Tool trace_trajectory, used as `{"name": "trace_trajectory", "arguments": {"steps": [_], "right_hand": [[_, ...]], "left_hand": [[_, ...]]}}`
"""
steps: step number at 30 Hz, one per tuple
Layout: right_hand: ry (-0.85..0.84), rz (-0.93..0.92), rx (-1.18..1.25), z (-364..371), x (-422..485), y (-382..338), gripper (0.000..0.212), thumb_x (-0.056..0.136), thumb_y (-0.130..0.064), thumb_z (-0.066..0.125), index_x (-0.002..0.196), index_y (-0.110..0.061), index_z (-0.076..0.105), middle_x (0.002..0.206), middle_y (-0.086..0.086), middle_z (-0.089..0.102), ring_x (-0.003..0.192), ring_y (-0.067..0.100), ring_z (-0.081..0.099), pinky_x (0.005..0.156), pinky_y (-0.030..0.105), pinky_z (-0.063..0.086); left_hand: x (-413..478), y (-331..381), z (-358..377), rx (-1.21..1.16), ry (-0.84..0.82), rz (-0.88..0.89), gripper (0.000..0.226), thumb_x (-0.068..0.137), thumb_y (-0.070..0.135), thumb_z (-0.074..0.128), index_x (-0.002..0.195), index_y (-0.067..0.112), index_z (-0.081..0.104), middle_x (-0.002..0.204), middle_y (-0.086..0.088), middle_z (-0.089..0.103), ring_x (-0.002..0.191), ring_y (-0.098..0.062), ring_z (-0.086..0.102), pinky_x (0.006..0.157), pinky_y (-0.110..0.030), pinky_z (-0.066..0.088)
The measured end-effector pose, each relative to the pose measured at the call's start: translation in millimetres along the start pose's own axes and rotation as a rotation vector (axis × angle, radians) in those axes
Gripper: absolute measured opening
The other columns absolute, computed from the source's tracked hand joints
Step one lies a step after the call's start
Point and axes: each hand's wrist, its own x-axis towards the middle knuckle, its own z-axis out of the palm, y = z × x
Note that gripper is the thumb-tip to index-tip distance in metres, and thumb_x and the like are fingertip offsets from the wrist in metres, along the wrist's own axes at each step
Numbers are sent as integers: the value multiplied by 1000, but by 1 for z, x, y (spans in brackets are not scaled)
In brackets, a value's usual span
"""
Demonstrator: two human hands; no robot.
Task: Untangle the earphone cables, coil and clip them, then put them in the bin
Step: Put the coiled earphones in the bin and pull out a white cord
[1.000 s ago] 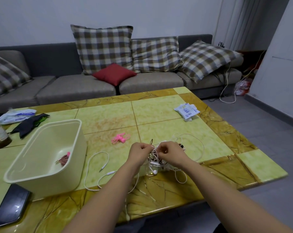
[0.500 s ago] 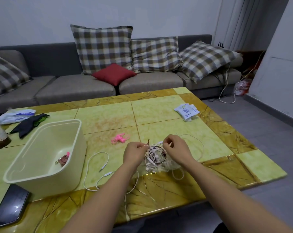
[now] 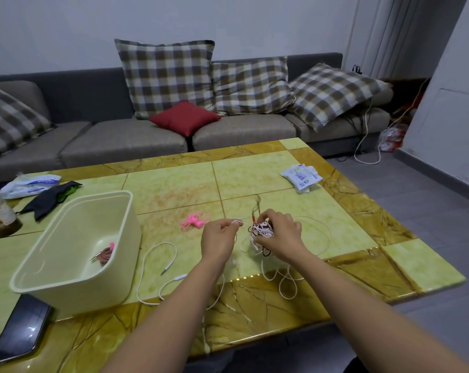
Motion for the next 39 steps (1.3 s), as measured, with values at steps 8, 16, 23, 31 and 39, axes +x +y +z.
{"name": "trace_trajectory", "arguments": {"steps": [8, 16, 23, 31, 39], "right_hand": [[-123, 32, 146, 1, -12, 16, 20, 87, -29, 59, 102, -30, 47, 108, -3, 57, 107, 19, 43, 86, 36, 24], [-89, -31, 431, -1, -18, 14, 19, 81, -10, 72, 91, -12, 56, 81, -7, 58, 69, 6, 50, 64, 22, 40], [-109, -2, 445, -2, -18, 13, 13, 78, -8, 73, 89, -12, 66, 83, 0, 69, 78, 16, 65, 70, 29, 52], [-92, 71, 383, 0, -19, 15, 20, 81, -33, 76, 91, -19, 65, 103, 0, 59, 98, 14, 53, 84, 31, 46], [-177, 129, 245, 2, -9, 15, 20, 71, -32, 78, 75, -30, 58, 103, 2, 63, 98, 18, 57, 80, 35, 49]], "left_hand": [[-9, -7, 4, 66, -178, -87, 26, 97, 21, 55, 86, 13, 77, 93, 1, 67, 102, -16, 58, 74, -27, 40], [-14, 0, 8, 96, -259, -165, 29, 93, 13, 46, 85, 8, 74, 73, -20, 61, 70, -29, 57, 63, -33, 44], [-7, -9, 16, 119, -286, -155, 36, 83, 36, 70, 61, 16, 51, 55, -1, 42, 49, -13, 38, 49, -24, 29], [0, -21, 22, 158, -114, -78, 36, 84, 24, 71, 51, 17, 60, 61, -2, 61, 70, -26, 60, 69, -32, 44], [-1, -24, 27, 80, -57, -156, 36, 88, 22, 69, 54, 15, 62, 66, -12, 65, 79, -27, 63, 82, -37, 49]]}}
